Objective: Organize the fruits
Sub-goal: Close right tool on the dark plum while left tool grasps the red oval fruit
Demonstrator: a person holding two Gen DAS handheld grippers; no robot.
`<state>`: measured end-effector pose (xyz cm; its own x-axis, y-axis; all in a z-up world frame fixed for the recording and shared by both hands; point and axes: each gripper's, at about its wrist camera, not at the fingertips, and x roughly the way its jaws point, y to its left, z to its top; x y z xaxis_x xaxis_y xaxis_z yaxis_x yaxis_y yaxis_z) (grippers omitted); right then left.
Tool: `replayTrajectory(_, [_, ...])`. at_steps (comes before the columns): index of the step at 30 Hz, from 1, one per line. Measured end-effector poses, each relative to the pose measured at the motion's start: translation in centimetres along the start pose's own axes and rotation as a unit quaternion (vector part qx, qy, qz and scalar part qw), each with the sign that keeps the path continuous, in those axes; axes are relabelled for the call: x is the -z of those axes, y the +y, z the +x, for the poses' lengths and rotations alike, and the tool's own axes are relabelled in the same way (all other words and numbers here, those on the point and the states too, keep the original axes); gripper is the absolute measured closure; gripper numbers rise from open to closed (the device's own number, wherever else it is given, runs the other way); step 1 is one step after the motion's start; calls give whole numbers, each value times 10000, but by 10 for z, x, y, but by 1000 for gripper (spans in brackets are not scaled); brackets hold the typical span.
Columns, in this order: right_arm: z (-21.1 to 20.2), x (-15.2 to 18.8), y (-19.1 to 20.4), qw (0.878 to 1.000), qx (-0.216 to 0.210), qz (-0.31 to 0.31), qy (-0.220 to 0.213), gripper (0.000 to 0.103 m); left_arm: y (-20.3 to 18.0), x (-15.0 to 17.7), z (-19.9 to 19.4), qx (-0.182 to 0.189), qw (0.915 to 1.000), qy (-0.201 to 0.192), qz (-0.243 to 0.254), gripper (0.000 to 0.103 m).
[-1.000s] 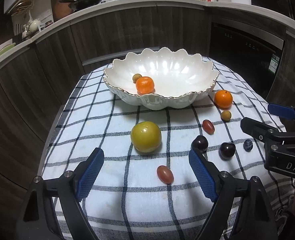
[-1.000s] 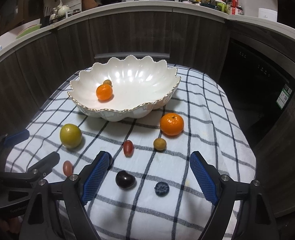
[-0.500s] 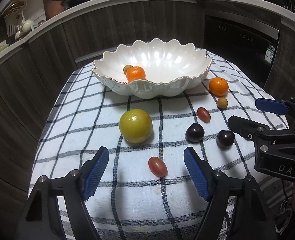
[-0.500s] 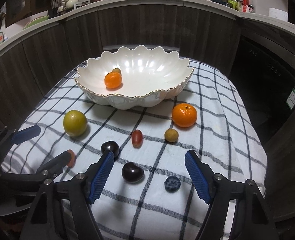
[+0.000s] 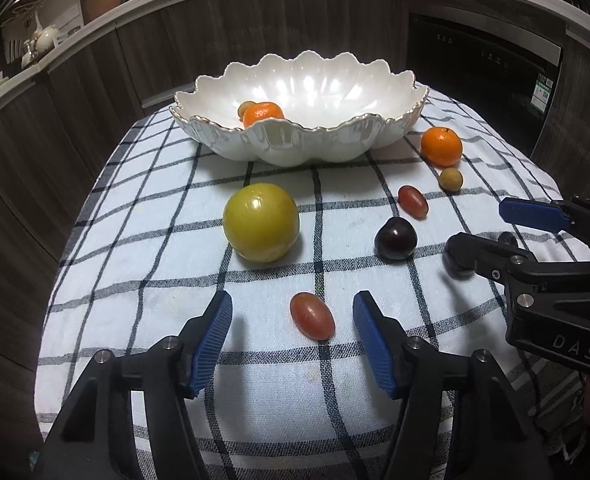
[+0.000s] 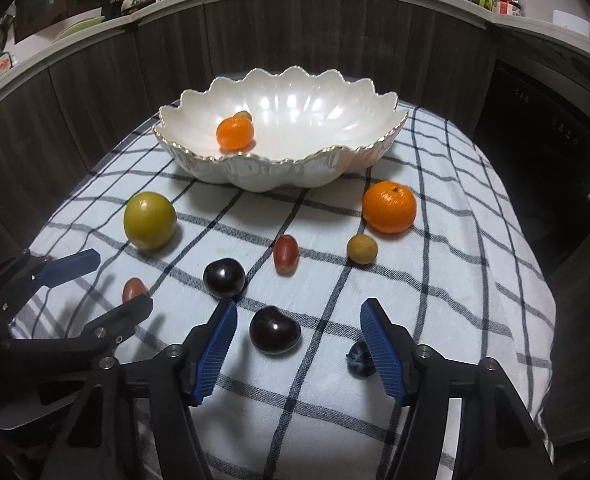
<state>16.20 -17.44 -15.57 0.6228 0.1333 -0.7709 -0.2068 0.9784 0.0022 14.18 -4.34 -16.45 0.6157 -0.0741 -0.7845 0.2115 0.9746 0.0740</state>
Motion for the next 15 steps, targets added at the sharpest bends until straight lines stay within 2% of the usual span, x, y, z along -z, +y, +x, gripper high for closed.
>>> replayTrajectory(2, [3, 1, 1, 10000, -34, -6, 37, 42, -1, 1, 2, 21, 10000, 25, 17, 46])
replayTrajectory(4, [5, 2, 1, 10000, -53, -11, 54, 43, -2, 0, 3, 57, 10000, 44, 36, 54])
replayTrajectory(8, [9, 3, 3, 9999, -121, -20, 120, 49, -4, 0, 4, 64, 9999, 50, 69, 55])
replayTrajectory(12, [13, 4, 5, 9997, -165, -47, 173, 50, -4, 2, 8, 79, 9999, 115, 47, 55])
replayTrajectory(15, [16, 5, 6, 9996, -202, -60, 209, 54, -3, 3, 10, 99, 9999, 128, 31, 60])
